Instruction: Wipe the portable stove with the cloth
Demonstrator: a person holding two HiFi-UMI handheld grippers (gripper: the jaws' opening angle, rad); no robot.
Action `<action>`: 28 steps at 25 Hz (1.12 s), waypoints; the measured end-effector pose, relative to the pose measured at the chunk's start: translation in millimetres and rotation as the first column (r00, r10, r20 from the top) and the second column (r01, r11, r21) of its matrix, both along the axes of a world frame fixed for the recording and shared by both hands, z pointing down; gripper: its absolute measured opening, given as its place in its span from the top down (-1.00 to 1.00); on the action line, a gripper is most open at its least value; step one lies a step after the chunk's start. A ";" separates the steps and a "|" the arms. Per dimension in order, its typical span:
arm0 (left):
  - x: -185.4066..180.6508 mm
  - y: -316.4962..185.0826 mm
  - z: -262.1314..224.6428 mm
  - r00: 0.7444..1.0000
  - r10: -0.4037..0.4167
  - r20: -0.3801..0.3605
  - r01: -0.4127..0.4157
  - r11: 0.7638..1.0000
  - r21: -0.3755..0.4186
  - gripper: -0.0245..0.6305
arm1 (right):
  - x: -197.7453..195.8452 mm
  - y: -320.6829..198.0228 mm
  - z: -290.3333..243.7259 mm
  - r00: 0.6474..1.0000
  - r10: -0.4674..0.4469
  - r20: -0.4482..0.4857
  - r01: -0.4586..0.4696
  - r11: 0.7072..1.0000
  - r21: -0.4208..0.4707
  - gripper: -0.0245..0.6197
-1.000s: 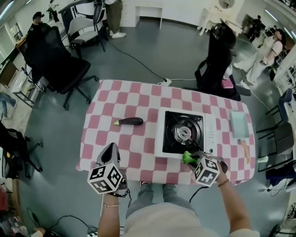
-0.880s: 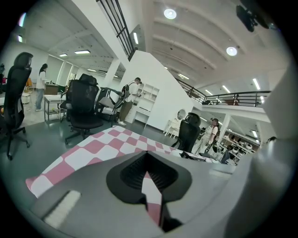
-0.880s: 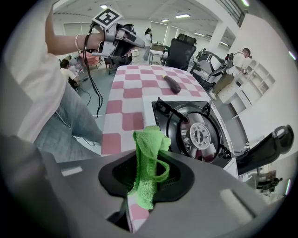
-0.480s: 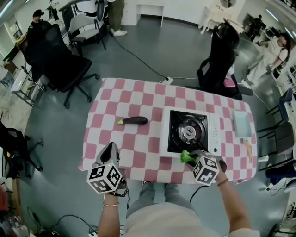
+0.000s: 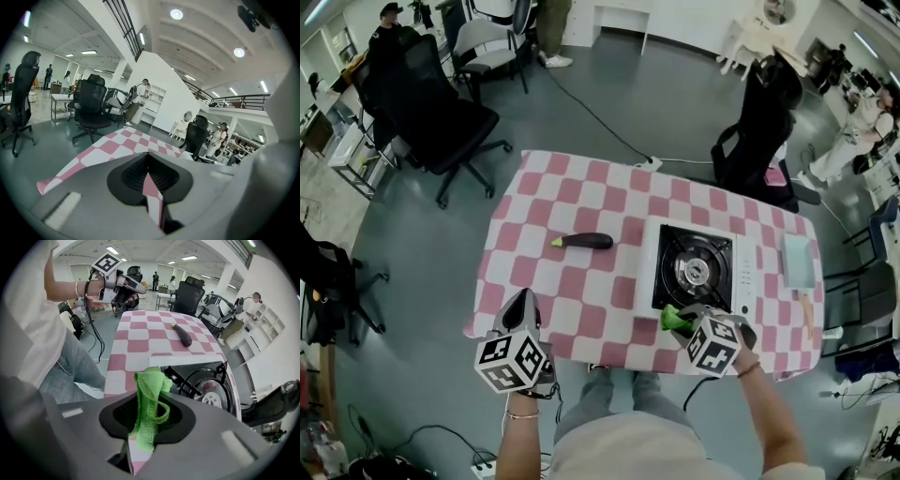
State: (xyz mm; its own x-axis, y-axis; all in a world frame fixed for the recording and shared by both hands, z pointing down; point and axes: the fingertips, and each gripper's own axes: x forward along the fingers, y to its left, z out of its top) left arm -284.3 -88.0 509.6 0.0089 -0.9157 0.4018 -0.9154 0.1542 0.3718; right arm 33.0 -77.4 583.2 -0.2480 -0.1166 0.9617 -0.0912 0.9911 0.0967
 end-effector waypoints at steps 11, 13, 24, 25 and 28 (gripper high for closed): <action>-34.6 25.1 0.7 0.997 -0.077 0.011 0.078 0.997 -0.009 0.92 | -39.0 0.5 -0.6 0.997 -0.078 0.022 0.079 0.997 -0.017 0.69; -39.3 29.1 1.3 0.996 -0.090 0.010 0.091 0.996 -0.012 0.93 | -45.1 0.3 -0.8 0.996 -0.088 0.027 0.088 0.996 -0.021 0.69; -49.5 38.7 8.0 0.992 -0.130 0.007 0.130 0.991 -0.025 0.92 | -68.9 -2.3 1.0 0.990 -0.133 0.051 0.135 0.990 -0.034 0.69; -49.4 38.0 8.8 0.992 -0.130 0.007 0.130 0.991 -0.024 0.92 | -69.7 -2.5 2.0 0.990 -0.134 0.053 0.136 0.990 -0.035 0.69; -46.4 35.4 8.4 0.992 -0.127 0.008 0.127 0.992 -0.022 0.93 | -70.5 -2.2 2.7 0.989 -0.131 0.062 0.134 0.990 -0.036 0.69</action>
